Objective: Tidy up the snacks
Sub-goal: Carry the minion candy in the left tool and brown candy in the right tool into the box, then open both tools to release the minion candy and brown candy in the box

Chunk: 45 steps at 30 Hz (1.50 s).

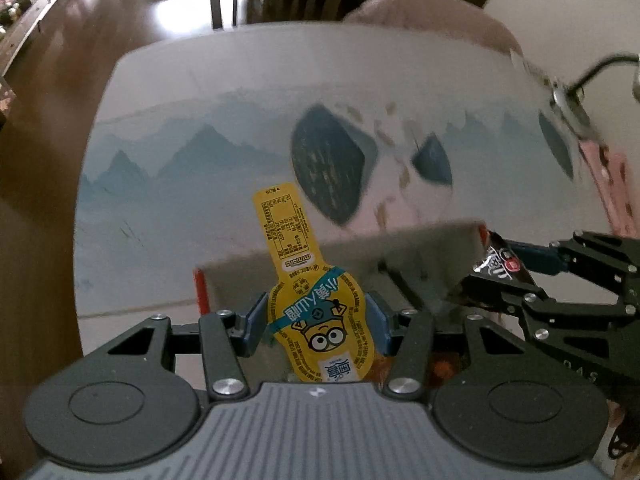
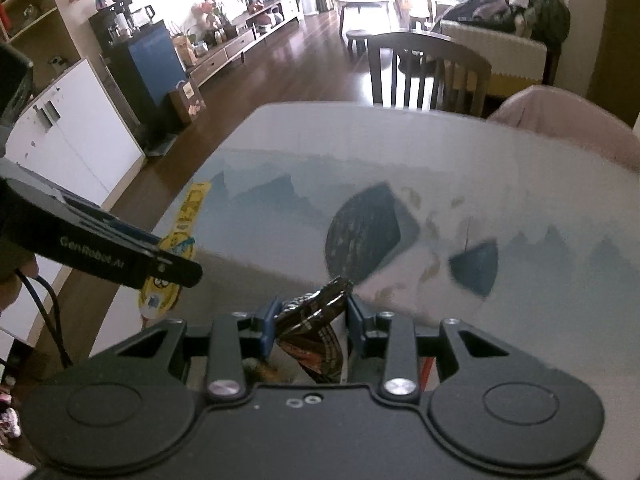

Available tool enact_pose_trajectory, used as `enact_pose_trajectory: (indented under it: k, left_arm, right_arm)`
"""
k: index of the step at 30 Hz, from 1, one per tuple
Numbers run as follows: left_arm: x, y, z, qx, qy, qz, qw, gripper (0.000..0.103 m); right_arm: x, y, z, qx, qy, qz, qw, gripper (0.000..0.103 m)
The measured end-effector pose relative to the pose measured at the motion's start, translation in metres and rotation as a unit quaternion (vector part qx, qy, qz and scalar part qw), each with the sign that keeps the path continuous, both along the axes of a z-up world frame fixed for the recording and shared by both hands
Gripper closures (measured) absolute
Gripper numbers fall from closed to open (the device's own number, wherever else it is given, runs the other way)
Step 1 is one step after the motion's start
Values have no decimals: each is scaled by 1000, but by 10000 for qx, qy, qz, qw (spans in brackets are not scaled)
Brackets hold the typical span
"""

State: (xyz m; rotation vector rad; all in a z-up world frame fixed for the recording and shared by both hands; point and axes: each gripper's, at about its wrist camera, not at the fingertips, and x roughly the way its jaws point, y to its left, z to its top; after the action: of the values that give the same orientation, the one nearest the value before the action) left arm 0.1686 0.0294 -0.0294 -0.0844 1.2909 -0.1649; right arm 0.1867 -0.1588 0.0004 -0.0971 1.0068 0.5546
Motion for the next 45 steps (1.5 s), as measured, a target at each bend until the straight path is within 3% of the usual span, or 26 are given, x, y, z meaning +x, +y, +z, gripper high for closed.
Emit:
enact_pose_trajectory:
  k: [8,26,35,45]
  left_arm:
    - [-34,-10,-39,129,214,-241,9994,51]
    - [-74,-26,-81,500,239,-649,9964,51]
    - [-83,-31,-97,574,216,-695,9957,51]
    - [-92,-23,-98,360,-5,-575,9977,51]
  right_arm:
    - [-34,-5,-32,-15,258,-101,9996,68]
    - [-77,1,-74,-343,414,-335,9980,68]
    - [-85,5,-80,-391,385,-463,9974,67]
    - [-91,1,-76,-227,344,-667,9969,64]
